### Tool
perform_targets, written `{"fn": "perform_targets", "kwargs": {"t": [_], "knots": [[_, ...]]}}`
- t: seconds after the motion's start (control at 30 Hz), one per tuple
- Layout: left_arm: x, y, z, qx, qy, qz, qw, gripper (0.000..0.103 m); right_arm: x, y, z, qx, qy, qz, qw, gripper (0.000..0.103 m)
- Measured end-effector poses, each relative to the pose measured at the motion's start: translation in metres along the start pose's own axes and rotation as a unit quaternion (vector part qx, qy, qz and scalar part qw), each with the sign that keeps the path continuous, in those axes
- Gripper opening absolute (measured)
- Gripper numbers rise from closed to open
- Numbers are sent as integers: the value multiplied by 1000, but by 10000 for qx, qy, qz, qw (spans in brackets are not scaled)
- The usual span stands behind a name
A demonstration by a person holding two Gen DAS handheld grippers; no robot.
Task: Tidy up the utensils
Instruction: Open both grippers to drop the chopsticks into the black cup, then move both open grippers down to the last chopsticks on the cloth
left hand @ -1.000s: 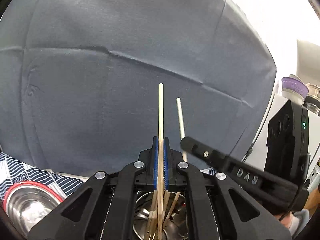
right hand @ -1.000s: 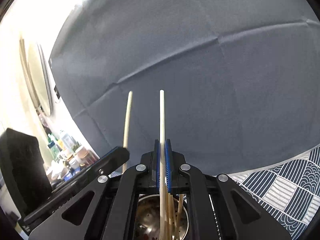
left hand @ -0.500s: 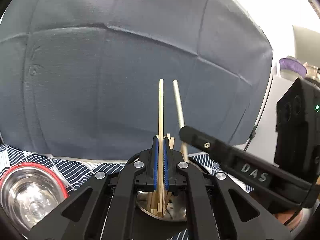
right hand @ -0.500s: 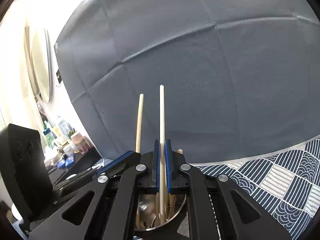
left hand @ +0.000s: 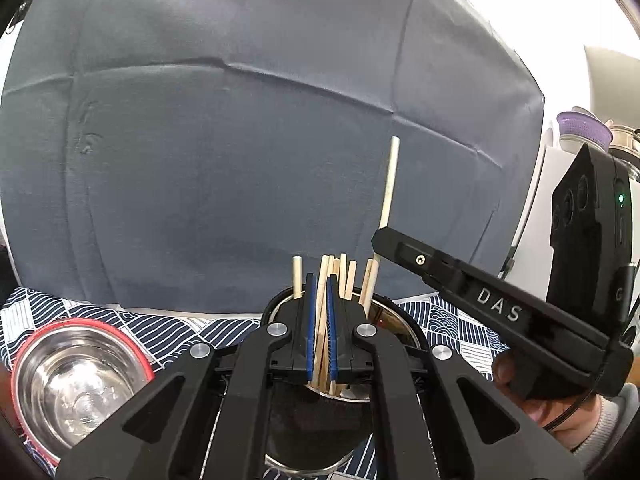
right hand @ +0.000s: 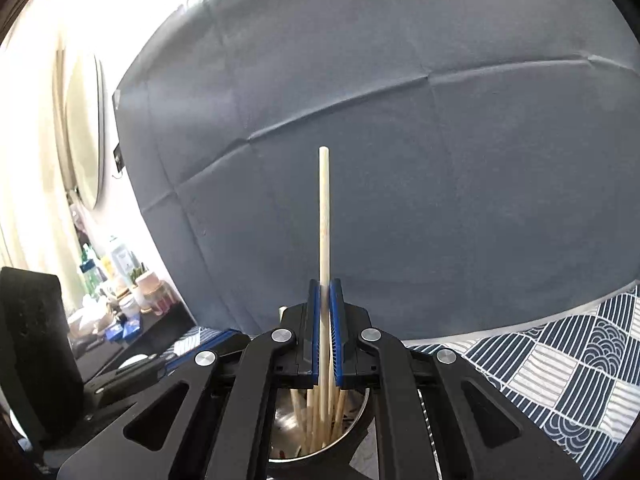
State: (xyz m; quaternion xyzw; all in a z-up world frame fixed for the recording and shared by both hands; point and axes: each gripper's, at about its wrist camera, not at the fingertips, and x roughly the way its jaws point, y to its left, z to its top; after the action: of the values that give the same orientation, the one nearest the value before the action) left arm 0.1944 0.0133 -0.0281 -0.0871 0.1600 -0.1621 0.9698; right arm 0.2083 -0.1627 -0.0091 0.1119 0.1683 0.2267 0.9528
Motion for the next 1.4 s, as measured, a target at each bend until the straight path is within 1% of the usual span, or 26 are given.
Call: {"fn": "perform_targets", "kwargs": {"t": [0.13,0.2,0.27,0.3,0.4,0.43,0.47,0.5,0.57,0.63,0.67,0.7,0.73,0.77,0.8,0.87,0.9,0.93,0.97,1.03,1.07,1.1,1.17,1.23,1.4], "knots": [[-6,1,-2,44,23,75,10000,5,-1,1,-12,-38,209,-109,9997,5],[-9,3,-2,-7,38,140,9999,10,-4,0,-16,-46,245,-157,9996,6],[-14,6,-1,-66,13,196,9998,28,-10,-1,-15,-42,250,-263,9993,9],[-15,7,-1,-81,12,248,9997,33,-12,-2,-14,-43,259,-275,9993,9],[-21,10,-1,-99,56,366,9993,41,-22,-4,-9,-53,231,-382,9990,9],[-23,10,-1,-100,70,417,9991,50,-26,-5,-7,-48,211,-437,9988,9],[-25,11,-1,-115,79,445,9989,55,-29,-6,-5,-35,211,-496,9985,10],[-28,12,-1,-141,105,473,9987,57,-32,-6,-3,-17,227,-529,9983,13],[-34,15,-2,-155,169,544,9983,66,-38,-7,-1,4,248,-618,9978,24],[-39,16,-3,-150,251,602,9978,69,-45,-7,0,18,295,-679,9973,28],[-41,16,-4,-153,289,625,9975,78,-49,-7,0,8,343,-716,9968,33],[-43,16,-5,-176,382,669,9969,82,-52,-7,-1,-2,397,-751,9964,36],[-45,17,-7,-205,458,670,9965,83,-55,-8,-2,-4,485,-768,9959,42],[-48,18,-9,-229,523,670,9961,86,-58,-9,-4,-7,539,-790,9954,45],[-49,18,-10,-234,583,712,9955,89,-61,-9,-6,-15,578,-845,9947,46],[-55,19,-14,-205,663,801,9944,92,-66,-11,-10,0,693,-948,9931,55],[-57,19,-18,-178,744,838,9935,93,-68,-13,-13,13,744,-1018,9920,58],[-57,19,-20,-150,820,896,9925,97,-70,-14,-17,45,820,-1105,9905,62],[-58,19,-23,-114,906,962,9912,97,-72,-16,-20,76,876,-1163,9893,68],[-60,20,-30,-58,1081,1030,9888,97,-75,-18,-27,157,1013,-1273,9865,73],[-62,21,-34,-48,1140,1067,9877,97,-76,-19,-32,189,1117,-1321,9848,80],[-63,22,-39,-38,1240,1127,9859,97,-75,-20,-37,205,1257,-1392,9820,84],[-65,25,-46,-63,1376,1185,9834,97,-74,-21,-46,198,1464,-1478,9779,85],[-66,29,-57,-118,1606,1275,9787,97,-71,-22,-59,212,1775,-1577,9712,86],[-65,34,-87,-207,2138,1339,9674,97,-64,-22,-94,291,2484,-1662,9539,86]]}}
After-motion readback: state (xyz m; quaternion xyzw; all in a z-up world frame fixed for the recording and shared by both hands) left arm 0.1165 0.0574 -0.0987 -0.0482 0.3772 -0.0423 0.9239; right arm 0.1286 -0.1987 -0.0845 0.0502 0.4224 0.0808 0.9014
